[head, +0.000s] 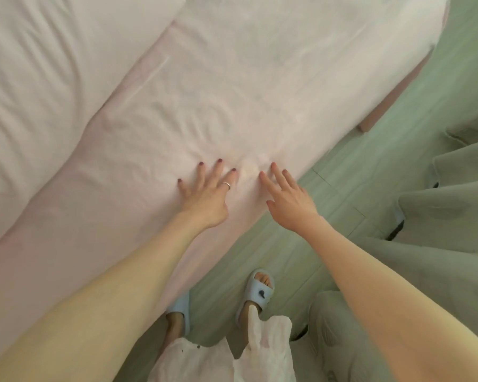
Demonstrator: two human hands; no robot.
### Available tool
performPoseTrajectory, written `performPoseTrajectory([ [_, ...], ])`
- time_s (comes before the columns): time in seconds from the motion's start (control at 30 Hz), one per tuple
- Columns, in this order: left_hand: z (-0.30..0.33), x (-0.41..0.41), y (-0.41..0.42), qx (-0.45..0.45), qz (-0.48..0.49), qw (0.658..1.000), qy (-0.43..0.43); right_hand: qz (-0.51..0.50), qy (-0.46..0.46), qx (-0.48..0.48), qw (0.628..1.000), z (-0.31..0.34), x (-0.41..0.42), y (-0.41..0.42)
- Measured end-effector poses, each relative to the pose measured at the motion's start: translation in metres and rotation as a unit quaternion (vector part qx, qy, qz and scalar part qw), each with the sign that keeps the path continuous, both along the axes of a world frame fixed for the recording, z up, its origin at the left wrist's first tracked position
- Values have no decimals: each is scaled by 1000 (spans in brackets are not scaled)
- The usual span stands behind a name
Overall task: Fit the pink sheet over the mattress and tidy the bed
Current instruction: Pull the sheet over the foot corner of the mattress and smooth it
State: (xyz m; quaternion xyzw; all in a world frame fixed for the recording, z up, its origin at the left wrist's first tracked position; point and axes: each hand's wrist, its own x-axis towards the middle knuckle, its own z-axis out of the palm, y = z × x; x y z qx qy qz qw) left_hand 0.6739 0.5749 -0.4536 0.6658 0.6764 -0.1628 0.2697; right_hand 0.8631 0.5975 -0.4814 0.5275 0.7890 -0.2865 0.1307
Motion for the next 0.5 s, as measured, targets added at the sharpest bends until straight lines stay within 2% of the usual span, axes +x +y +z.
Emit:
performPoseTrajectory([
  [0.1,3,15,-3,-2,-94,992,-82,-41,-42,-156,986,-3,25,-3],
  [0.17,7,18,-3,27,-69,984,-161,-75,-51,-169,981,1,40,-1],
  [0.23,13,19,6,84,-5,972,-217,-110,-47,-139,983,11,52,11],
  [0.27,17,16,12,116,18,969,-218,-124,-42,-119,984,17,54,19],
  [0.33,26,7,27,152,49,969,-191,-137,-19,-73,988,30,54,37],
  [0.5,44,-39,67,146,139,971,-127,-85,19,38,995,64,22,88],
])
